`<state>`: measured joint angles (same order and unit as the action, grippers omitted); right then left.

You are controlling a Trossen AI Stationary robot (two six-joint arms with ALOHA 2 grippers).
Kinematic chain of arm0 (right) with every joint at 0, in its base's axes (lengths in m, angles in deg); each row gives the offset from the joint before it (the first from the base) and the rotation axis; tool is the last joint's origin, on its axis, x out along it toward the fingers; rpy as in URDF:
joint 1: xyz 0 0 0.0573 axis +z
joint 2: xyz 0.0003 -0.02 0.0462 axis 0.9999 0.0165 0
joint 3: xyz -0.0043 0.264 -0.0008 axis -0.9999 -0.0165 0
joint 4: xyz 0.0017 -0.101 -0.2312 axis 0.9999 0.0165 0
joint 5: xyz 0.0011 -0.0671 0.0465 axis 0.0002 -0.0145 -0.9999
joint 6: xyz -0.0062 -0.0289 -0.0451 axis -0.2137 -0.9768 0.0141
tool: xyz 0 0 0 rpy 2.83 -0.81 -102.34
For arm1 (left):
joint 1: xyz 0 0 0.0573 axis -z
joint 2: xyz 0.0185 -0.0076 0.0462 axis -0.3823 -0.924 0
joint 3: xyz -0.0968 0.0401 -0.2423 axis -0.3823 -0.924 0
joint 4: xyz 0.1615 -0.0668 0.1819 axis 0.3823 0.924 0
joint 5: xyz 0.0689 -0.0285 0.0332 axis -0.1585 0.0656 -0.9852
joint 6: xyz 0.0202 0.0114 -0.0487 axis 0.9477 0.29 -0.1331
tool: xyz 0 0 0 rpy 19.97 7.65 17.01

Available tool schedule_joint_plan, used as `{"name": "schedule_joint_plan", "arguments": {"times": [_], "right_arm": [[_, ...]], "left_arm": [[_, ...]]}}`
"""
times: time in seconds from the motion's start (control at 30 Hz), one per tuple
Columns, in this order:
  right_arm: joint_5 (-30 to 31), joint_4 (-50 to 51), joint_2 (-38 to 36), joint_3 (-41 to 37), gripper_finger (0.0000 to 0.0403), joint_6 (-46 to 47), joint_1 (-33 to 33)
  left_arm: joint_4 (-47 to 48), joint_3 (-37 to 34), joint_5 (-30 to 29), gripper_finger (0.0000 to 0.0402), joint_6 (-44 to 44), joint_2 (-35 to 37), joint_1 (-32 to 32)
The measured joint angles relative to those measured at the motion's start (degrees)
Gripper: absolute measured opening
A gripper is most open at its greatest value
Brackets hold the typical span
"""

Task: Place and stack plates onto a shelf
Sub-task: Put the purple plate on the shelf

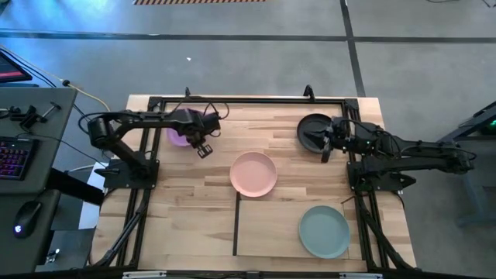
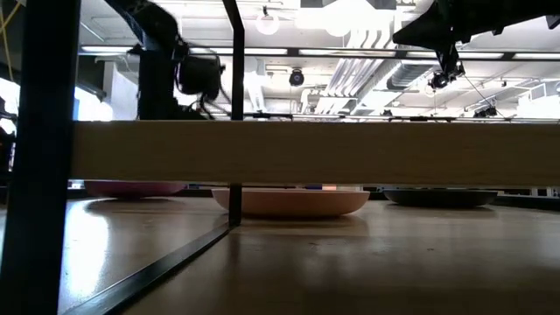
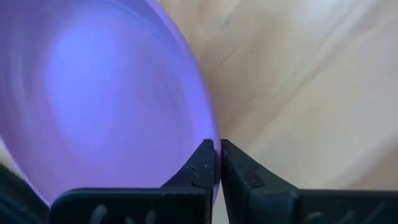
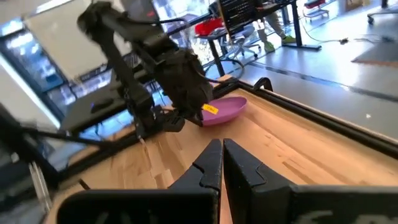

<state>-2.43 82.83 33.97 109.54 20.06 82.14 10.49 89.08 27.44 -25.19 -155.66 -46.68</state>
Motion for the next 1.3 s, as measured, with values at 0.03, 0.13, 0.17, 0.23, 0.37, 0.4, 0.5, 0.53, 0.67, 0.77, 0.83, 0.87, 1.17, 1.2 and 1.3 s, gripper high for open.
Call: {"name": "schedule_joint_plan", "arguments": {"times": [0.03, 0.13, 0.17, 0.23, 0.37, 0.4, 0.5, 0.53, 0.67, 0.77, 0.83, 0.87, 1.17, 1.2, 1.3], "right_arm": [[0.6, -0.2, 0.0, 0.0, 0.0000, 1.6, 0.0], [3.0, -0.4, 0.0, 0.0, 0.0000, 6.2, 0.0], [3.8, -0.4, 0.1, 0.0, 0.0000, 7.4, 0.0], [4.7, -0.5, 0.6, 0.0, 0.0000, 9.4, 0.0], [5.5, -1.3, 2.9, 0.0, 0.0003, 14.4, -0.1], [5.3, -1.5, 3.8, 0.0, 0.0007, 15.8, -0.2], [4.5, -2.5, 7.0, 0.0, 0.0028, 20.2, -0.2], [4.5, -3.0, 8.3, 0.0, 0.0040, 21.7, -0.2], [3.9, -6.4, 13.1, 0.0, 0.0098, 29.3, -0.7], [0.9, -10.4, 16.3, 0.0, 0.0146, 35.1, -1.8], [-1.5, -13.4, 18.5, 0.0, 0.0176, 38.1, -2.6], [-2.9, -14.9, 19.7, 0.0, 0.0189, 39.4, -3.1], [-11.7, -22.0, 29.3, 0.0, 0.0240, 47.6, -6.1], [-11.9, -22.5, 30.1, 0.0, 0.0240, 48.0, -6.2], [-11.9, -23.5, 32.1, 0.0, 0.0241, 49.0, -6.6]], "left_arm": [[1.3, 1.3, 0.0, 0.0003, 0.7, 0.8, 0.0], [4.5, 6.8, -0.1, 0.0002, 3.0, 2.6, 0.1], [5.9, 9.0, -0.2, 0.0002, 3.7, 2.8, 0.3], [9.0, 13.7, -0.6, 0.0001, 5.3, 2.7, 0.9], [11.1, 23.0, -1.5, 0.0001, 9.4, 2.2, 3.8], [11.4, 24.8, -1.8, 0.0001, 10.7, 2.1, 4.8], [10.9, 29.0, -2.8, 0.0001, 15.4, 2.2, 8.5], [10.7, 29.9, -3.2, 0.0001, 16.7, 2.2, 9.9], [10.4, 31.2, -5.1, 0.0001, 21.7, 2.2, 15.8], [10.3, 31.2, -6.4, 0.0001, 24.7, 1.6, 19.8], [9.9, 31.2, -7.5, 0.0001, 26.6, 0.6, 22.1], [9.9, 31.2, -7.8, 0.0001, 27.5, -0.1, 23.1], [6.6, 31.2, -7.1, 0.0000, 31.2, -7.2, 28.4], [6.5, 31.2, -7.1, 0.0000, 31.4, -8.1, 28.8], [5.7, 31.2, -6.9, 0.0000, 31.6, -10.4, 30.0]]}}
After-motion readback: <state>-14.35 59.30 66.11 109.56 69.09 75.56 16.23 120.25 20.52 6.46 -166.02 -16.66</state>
